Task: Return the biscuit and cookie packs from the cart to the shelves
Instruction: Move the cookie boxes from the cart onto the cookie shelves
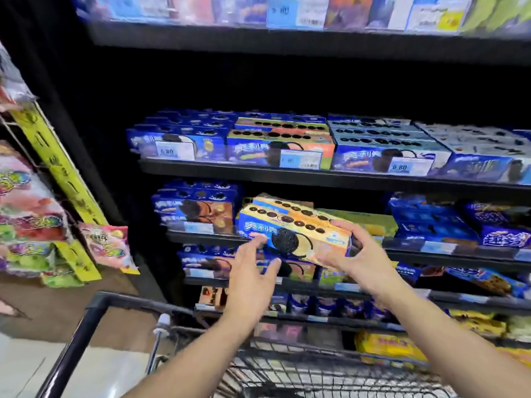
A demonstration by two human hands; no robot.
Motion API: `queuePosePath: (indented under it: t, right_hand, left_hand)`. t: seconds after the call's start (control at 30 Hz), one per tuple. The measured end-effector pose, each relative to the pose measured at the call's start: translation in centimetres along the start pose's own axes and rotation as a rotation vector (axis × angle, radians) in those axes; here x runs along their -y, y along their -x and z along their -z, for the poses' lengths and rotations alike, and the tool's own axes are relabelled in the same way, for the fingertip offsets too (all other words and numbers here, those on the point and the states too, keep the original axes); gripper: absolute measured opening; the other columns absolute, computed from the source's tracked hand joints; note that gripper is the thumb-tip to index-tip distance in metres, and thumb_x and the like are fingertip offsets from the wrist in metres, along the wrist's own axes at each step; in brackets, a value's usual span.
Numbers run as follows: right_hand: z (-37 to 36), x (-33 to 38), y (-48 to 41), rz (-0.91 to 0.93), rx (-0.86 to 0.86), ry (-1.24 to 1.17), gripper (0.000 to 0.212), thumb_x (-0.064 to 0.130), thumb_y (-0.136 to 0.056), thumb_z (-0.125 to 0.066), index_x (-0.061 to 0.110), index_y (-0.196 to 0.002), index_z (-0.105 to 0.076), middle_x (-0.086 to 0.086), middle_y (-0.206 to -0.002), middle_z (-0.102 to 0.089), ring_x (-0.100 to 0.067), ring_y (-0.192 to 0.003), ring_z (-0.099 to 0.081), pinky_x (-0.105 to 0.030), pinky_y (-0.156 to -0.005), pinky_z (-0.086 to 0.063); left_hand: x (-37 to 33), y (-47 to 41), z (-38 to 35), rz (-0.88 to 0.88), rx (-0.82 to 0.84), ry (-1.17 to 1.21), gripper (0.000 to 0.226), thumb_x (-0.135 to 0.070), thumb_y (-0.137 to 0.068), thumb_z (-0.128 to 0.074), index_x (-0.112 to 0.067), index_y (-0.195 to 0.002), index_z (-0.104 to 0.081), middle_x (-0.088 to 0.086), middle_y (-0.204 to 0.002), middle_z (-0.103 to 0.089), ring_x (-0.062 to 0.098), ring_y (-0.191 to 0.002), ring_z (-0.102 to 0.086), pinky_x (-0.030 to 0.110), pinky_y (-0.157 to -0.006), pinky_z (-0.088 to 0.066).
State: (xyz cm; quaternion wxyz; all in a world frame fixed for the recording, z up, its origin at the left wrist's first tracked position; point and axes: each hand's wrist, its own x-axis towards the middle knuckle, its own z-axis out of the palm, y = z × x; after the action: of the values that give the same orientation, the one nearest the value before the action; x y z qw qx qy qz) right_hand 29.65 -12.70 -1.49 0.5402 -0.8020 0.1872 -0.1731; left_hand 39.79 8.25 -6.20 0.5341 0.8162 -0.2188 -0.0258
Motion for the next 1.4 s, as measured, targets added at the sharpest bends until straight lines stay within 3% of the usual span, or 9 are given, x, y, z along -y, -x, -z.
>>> queuePosePath:
  t: [0.1,0.23,0.37,0.6,0.8,0.9,1.07,1.27,1.4]
  right_hand:
    - [0.5,-1.4,-3.8,0.040,0.040,0.043,0.065,0.023,-0.068,-0.093,0.054,-0.115,-0.061,0.005,-0.126,-0.063,-0.001,-0.101,-0.066,-0.012,-0.072,-0.050]
    - [0.8,-2.1,-8.1,0.133,0.081,0.183,0.067,0.042,-0.061,-0.092,0.054,-0.118,-0.059,0.023,-0.115,-0.064,0.005,-0.098,-0.064,-0.006,-0.079,-0.046]
    - [1.0,-2.2,-11.9,0.172,0.148,0.284,0.065,0.039,-0.067,-0.092,0.053,-0.120,-0.058,0.028,-0.117,-0.064,0.011,-0.099,-0.063,0.001,-0.078,-0.042]
    - [0.9,-4.3,-15.2,0.147,0.336,0.512,0.092,0.052,-0.074,-0.082,0.053,-0.149,-0.030,0.016,-0.151,-0.045,-0.005,-0.135,-0.045,-0.019,-0.110,-0.033]
    - [-0.8,-5.1,-15.7,0.028,0.211,0.505,0.114,0.065,-0.066,-0.081,0.062,-0.149,-0.002,0.014,-0.159,-0.036,-0.018,-0.141,-0.043,-0.032,-0.115,-0.036]
    - [-1.0,-5.5,-15.0,-0.008,0.072,0.585,0.112,0.068,-0.069,-0.077,0.042,-0.158,-0.014,0.003,-0.158,-0.041,-0.025,-0.143,-0.041,-0.039,-0.117,-0.036]
    - [-1.2,-6.8,-11.5,0.136,-0.077,0.703,0.057,0.054,-0.096,-0.055,0.012,-0.134,-0.062,-0.006,-0.138,-0.062,-0.028,-0.130,-0.054,-0.037,-0.100,-0.046]
    - [-2.8,-6.7,-10.5,0.198,-0.122,0.761,0.036,0.031,-0.102,-0.056,0.009,-0.130,-0.064,-0.011,-0.131,-0.066,-0.033,-0.128,-0.054,-0.046,-0.103,-0.047]
    - [-1.0,-6.8,-7.6,0.280,-0.109,0.808,0.035,0.028,-0.102,-0.057,0.013,-0.133,-0.062,-0.007,-0.126,-0.067,-0.033,-0.120,-0.054,-0.049,-0.098,-0.046]
  left_hand:
    - [1.0,-1.6,-1.7,-0.055,-0.063,-0.029,0.052,-0.025,-0.096,-0.065,-0.028,-0.145,-0.046,-0.011,-0.135,-0.046,0.011,-0.120,-0.054,0.040,-0.106,-0.046]
    - [2.6,-3.4,-3.3,-0.103,-0.115,-0.120,0.057,-0.031,-0.099,-0.060,-0.032,-0.151,-0.038,-0.013,-0.141,-0.039,0.006,-0.130,-0.043,0.028,-0.113,-0.037]
    - [4.1,-4.5,-4.5,-0.112,-0.118,-0.218,0.065,-0.037,-0.099,-0.058,-0.032,-0.157,-0.028,-0.015,-0.153,-0.028,0.001,-0.141,-0.023,0.025,-0.120,-0.023]
    - [6.4,-5.3,-5.1,-0.217,0.067,-0.507,0.072,-0.044,-0.101,-0.050,-0.036,-0.160,-0.009,-0.015,-0.167,0.003,0.013,-0.153,0.009,0.045,-0.121,-0.020]
    - [5.9,-6.1,-4.5,-0.155,0.035,-0.525,0.072,-0.040,-0.101,-0.051,-0.034,-0.160,-0.011,-0.011,-0.168,-0.002,0.016,-0.153,0.007,0.046,-0.125,-0.016]
    - [5.7,-5.6,-4.3,-0.141,0.024,-0.521,0.071,-0.038,-0.100,-0.053,-0.032,-0.160,-0.017,-0.008,-0.168,-0.004,0.018,-0.153,0.005,0.044,-0.125,-0.014]
    - [5.3,-4.9,-4.4,-0.158,0.051,-0.551,0.069,-0.033,-0.100,-0.053,-0.027,-0.160,-0.019,-0.005,-0.168,-0.010,0.018,-0.153,0.000,0.042,-0.126,-0.013]
    - [4.7,-4.8,-4.7,-0.158,0.109,-0.586,0.064,-0.031,-0.101,-0.051,-0.023,-0.158,-0.026,-0.004,-0.167,-0.014,0.020,-0.153,-0.005,0.045,-0.125,-0.018]
    - [3.5,-3.0,-5.7,-0.201,0.159,-0.511,0.049,-0.026,-0.100,-0.055,-0.017,-0.148,-0.048,-0.001,-0.155,-0.042,0.021,-0.147,-0.026,0.044,-0.120,-0.028]
